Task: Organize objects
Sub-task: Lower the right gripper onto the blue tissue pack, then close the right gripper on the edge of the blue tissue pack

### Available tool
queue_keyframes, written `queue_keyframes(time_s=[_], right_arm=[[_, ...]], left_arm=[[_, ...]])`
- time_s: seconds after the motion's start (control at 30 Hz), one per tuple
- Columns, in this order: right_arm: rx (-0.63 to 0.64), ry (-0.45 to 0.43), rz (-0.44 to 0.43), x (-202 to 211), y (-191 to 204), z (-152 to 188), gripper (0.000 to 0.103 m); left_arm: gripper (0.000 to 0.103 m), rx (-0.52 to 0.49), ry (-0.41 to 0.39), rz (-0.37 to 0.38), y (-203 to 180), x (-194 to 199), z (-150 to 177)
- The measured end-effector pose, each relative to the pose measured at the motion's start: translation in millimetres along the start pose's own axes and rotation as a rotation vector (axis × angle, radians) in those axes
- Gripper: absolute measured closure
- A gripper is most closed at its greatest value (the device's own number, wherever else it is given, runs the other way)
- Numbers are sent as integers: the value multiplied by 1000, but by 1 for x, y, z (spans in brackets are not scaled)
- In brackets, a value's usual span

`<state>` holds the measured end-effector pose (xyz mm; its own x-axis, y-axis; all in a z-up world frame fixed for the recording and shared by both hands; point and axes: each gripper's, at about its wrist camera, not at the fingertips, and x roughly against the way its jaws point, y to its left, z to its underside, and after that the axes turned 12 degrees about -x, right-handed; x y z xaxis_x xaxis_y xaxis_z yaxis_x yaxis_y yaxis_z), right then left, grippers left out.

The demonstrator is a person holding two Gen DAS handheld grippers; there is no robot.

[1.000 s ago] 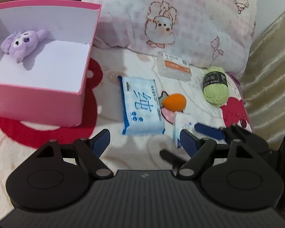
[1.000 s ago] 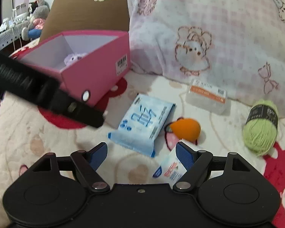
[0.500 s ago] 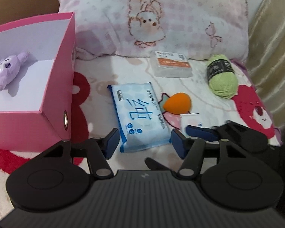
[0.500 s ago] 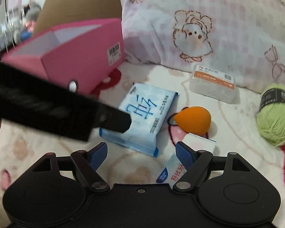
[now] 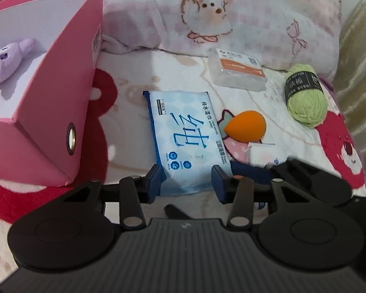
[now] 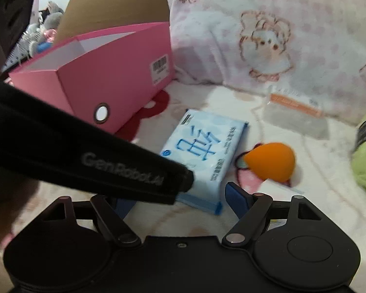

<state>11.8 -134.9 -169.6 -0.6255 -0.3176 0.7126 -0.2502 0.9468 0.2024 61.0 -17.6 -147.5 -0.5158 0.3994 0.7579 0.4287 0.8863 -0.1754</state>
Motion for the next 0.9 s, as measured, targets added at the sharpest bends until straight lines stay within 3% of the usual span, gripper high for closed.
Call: queue_keyframes(time_s=[0.33,0.53,0.67,0.77,0.9], right_arm=[[-2,9,-68,14,-7,2,24],[-52,102,-158,32,-5,8,24],[-22,153,-179,38,1,14,23],[13,168,-157,30,6,13,23],[-59,159,-151,23,-2,10,24]], left_arm=[[63,65,60,58,2,5,-3],[63,86,103,57,0,24,14],[63,80,148,102,2,31,22],[65,38,139,83,2,32,18],[65,-31,110,31,2,33,11]])
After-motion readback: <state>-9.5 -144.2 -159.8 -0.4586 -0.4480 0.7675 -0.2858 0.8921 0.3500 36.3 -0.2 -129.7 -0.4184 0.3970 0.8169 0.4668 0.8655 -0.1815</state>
